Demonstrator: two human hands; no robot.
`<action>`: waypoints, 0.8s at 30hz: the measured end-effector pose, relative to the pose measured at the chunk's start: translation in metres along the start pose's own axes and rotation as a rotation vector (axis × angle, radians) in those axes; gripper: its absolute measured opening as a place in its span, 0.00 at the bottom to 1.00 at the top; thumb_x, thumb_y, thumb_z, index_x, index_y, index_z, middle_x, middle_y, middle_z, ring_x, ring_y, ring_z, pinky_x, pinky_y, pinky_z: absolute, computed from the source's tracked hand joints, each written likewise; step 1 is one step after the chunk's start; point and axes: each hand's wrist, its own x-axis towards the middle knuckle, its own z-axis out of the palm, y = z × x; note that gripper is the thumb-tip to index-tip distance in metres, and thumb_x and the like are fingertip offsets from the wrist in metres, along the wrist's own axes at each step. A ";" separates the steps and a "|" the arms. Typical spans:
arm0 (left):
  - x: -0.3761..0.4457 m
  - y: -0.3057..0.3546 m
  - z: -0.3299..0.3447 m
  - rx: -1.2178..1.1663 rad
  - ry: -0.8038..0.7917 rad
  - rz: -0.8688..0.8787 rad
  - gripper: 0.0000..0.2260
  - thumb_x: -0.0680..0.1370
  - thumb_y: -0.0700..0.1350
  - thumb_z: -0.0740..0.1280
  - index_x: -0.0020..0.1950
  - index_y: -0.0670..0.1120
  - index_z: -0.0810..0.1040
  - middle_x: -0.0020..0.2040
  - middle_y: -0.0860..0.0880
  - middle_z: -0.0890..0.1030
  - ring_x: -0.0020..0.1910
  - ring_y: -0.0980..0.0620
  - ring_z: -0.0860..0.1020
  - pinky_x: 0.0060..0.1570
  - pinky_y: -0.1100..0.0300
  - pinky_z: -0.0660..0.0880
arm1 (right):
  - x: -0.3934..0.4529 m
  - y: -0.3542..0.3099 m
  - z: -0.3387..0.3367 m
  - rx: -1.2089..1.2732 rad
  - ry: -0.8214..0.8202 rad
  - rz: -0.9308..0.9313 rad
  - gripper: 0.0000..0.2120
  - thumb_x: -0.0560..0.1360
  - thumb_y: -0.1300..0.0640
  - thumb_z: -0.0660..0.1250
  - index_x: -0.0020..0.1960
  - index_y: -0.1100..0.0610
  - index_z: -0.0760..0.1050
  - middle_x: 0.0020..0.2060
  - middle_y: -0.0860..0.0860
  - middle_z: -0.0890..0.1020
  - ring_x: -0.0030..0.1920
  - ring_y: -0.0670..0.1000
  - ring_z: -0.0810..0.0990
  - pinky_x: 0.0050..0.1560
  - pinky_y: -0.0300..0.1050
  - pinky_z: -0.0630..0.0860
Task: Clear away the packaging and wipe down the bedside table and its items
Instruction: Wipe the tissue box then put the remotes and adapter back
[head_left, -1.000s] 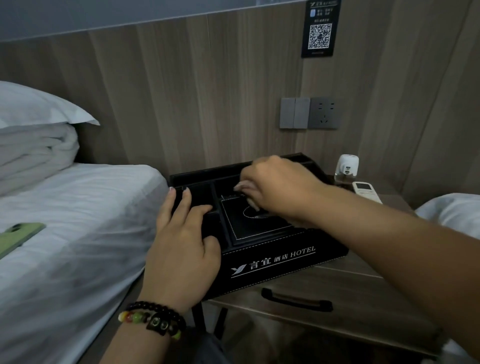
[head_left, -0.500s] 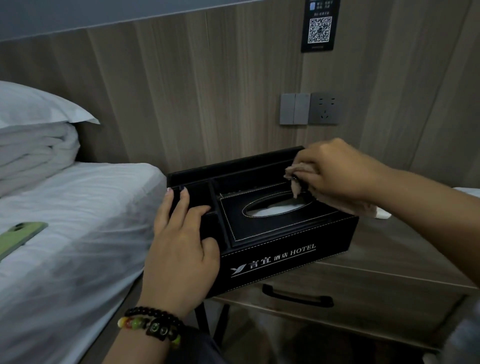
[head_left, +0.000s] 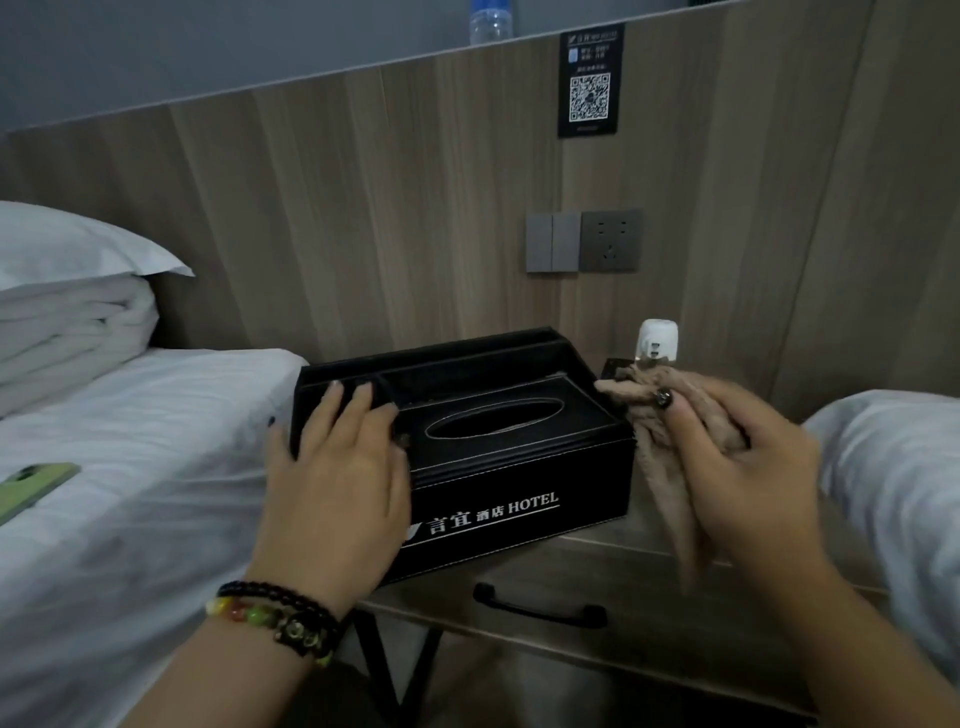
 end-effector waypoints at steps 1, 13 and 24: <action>0.002 0.017 -0.002 0.011 0.025 0.050 0.27 0.78 0.57 0.46 0.68 0.48 0.72 0.73 0.48 0.69 0.75 0.49 0.62 0.71 0.39 0.56 | -0.003 0.004 -0.001 0.057 0.043 0.083 0.10 0.75 0.62 0.69 0.53 0.50 0.79 0.44 0.39 0.81 0.46 0.31 0.79 0.49 0.23 0.71; 0.033 0.121 0.034 0.193 0.088 0.201 0.34 0.77 0.67 0.38 0.40 0.47 0.77 0.31 0.51 0.78 0.26 0.50 0.77 0.24 0.62 0.58 | -0.018 0.036 -0.003 0.380 0.115 0.414 0.12 0.76 0.62 0.68 0.48 0.44 0.81 0.43 0.43 0.86 0.49 0.43 0.83 0.54 0.40 0.79; 0.026 0.044 -0.002 -0.215 0.323 0.394 0.33 0.81 0.63 0.42 0.40 0.47 0.81 0.30 0.51 0.80 0.28 0.47 0.79 0.26 0.58 0.71 | -0.034 -0.010 0.009 0.263 -0.065 -0.227 0.10 0.75 0.60 0.67 0.56 0.58 0.81 0.50 0.47 0.82 0.53 0.42 0.80 0.55 0.35 0.75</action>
